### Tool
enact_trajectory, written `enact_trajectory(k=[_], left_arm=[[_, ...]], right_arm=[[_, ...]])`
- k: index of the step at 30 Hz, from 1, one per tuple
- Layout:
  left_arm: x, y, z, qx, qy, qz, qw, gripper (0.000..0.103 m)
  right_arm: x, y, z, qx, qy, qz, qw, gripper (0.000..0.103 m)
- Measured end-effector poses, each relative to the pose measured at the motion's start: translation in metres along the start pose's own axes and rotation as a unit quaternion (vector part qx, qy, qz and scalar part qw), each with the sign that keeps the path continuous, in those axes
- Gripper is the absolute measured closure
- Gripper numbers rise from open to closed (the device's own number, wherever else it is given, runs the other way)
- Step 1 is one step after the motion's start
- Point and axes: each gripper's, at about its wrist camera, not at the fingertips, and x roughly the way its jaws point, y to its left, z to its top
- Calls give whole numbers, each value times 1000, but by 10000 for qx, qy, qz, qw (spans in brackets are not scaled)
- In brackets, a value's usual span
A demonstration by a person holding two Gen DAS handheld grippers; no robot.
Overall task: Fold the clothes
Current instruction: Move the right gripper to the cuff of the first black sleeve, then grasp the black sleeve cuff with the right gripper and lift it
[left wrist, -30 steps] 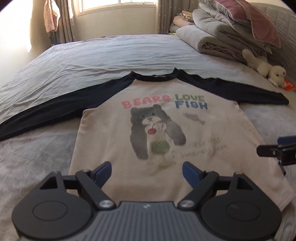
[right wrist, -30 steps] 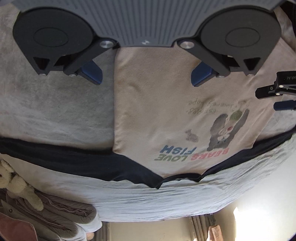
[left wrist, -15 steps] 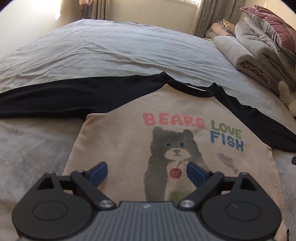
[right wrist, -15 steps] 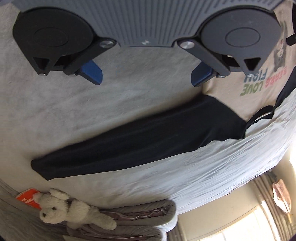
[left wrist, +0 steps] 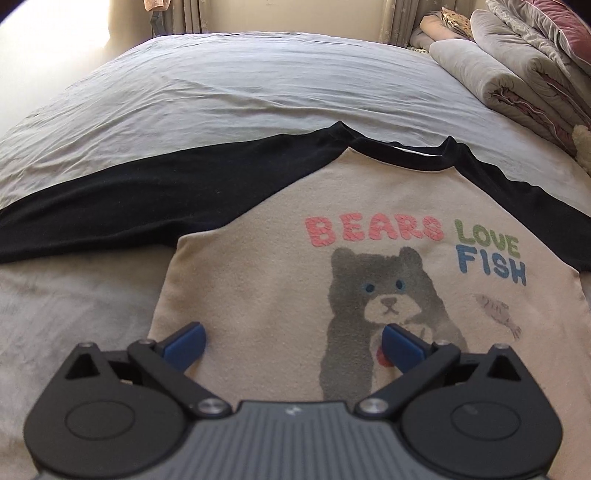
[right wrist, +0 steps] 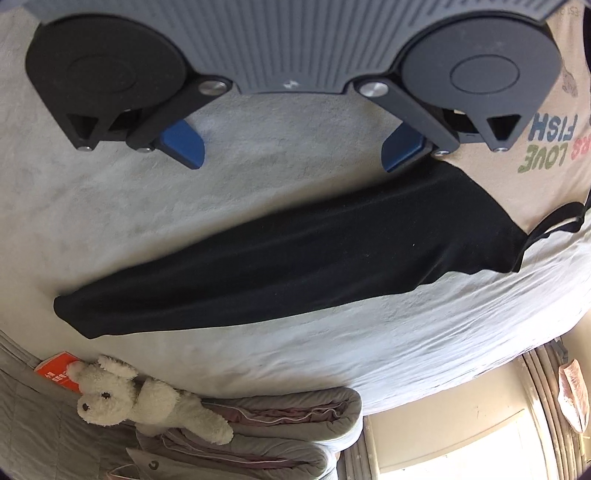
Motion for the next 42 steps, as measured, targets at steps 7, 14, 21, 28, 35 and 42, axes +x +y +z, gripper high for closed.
enact_trajectory(k=[7, 14, 21, 28, 35, 42], left_arm=[[3, 10, 11, -333, -129, -103, 9993, 1], [2, 21, 16, -675, -156, -273, 9972, 1], [4, 14, 14, -510, -189, -158, 9984, 1], [5, 14, 14, -455, -204, -129, 9987, 1], [2, 13, 14, -499, -198, -215, 9983, 1], [-2, 12, 13, -545, -170, -341, 9978, 1]], right_arm=[[15, -30, 16, 411, -109, -271, 9987, 0], [38, -63, 35, 875, -387, -622, 9935, 6], [64, -86, 56, 1133, -722, -1094, 9849, 10], [74, -79, 67, 937, -853, -1531, 9800, 31], [66, -72, 70, 787, -1013, -1471, 9808, 86], [26, -56, 70, 557, -1381, -921, 9846, 87]])
